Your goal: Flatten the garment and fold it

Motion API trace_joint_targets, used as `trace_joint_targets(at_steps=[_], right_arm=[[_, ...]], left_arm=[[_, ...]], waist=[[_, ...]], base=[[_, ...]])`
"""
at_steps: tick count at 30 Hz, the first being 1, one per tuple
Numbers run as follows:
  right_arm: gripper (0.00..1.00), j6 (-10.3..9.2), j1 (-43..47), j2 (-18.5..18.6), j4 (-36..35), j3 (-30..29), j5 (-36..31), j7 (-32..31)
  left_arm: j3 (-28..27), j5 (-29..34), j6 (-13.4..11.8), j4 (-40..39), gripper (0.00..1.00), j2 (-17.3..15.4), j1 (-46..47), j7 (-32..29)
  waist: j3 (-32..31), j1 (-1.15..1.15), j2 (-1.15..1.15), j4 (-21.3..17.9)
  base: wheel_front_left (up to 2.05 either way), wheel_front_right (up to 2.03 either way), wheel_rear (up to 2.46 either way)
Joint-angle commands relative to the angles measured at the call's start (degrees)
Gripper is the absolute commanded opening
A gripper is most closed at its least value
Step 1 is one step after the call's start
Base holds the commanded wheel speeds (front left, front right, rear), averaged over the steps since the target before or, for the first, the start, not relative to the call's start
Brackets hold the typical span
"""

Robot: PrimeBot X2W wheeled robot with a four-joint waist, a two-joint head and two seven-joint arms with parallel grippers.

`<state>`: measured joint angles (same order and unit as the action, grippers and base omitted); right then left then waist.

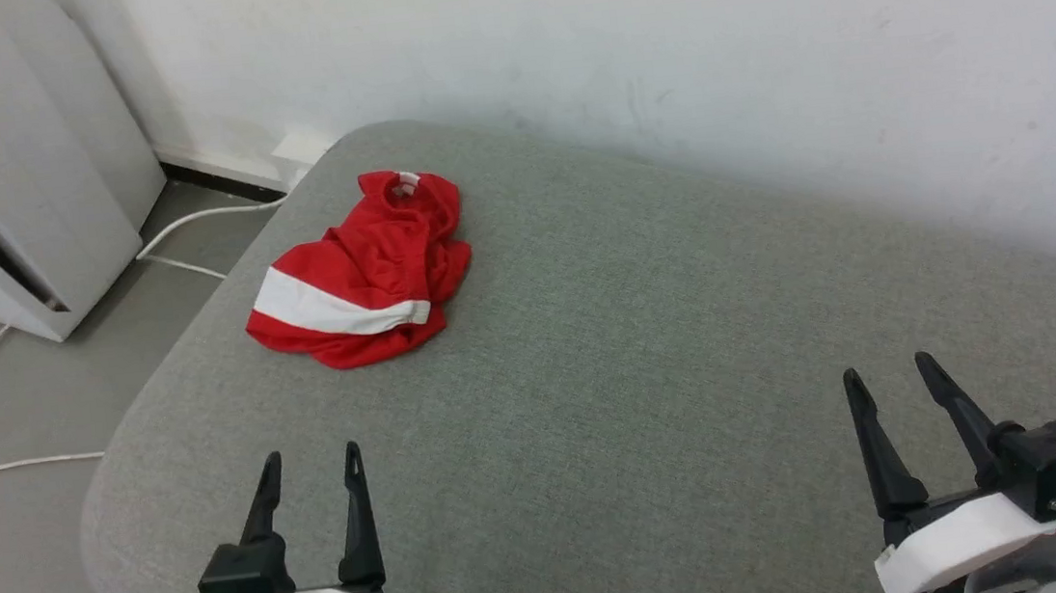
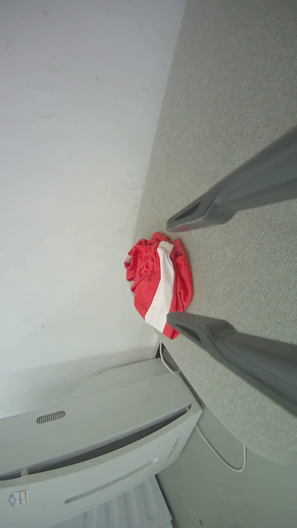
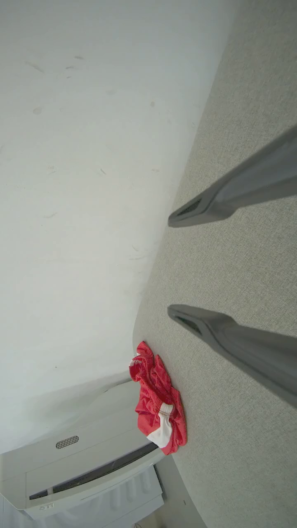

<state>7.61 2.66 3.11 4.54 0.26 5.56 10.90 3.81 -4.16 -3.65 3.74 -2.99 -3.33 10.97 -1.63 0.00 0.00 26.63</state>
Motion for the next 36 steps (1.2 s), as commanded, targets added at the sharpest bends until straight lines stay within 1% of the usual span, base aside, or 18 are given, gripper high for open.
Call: trace_joint_targets(at_steps=[1, 30, 36], right_arm=[[1.00, -0.09, 0.6, -0.2, 0.2, 0.1, 0.4, 0.6], [1.00, -0.12, 1.1, -0.2, 1.8, 0.8, 1.0, 4.1], [1.00, -0.12, 1.3, -0.2, 1.9, 0.6, 0.5, 4.1]], left_arm=[[0.2, -0.5, -0.4, 0.1, 1.00, 0.1, -0.5, 0.6], [1.8, -1.6, -1.3, 1.0, 1.00, 0.1, -0.9, 4.0], [1.8, -1.7, -1.2, 0.9, 1.00, 0.1, -1.0, 4.0]], waist=[[0.1, 0.00, 0.00, 0.7], [-0.1, 0.00, 0.00, 8.3], [0.1, 0.00, 0.00, 7.9]], base=[[0.00, 0.00, 0.00], [0.00, 0.00, 0.00], [0.00, 0.00, 0.00]])
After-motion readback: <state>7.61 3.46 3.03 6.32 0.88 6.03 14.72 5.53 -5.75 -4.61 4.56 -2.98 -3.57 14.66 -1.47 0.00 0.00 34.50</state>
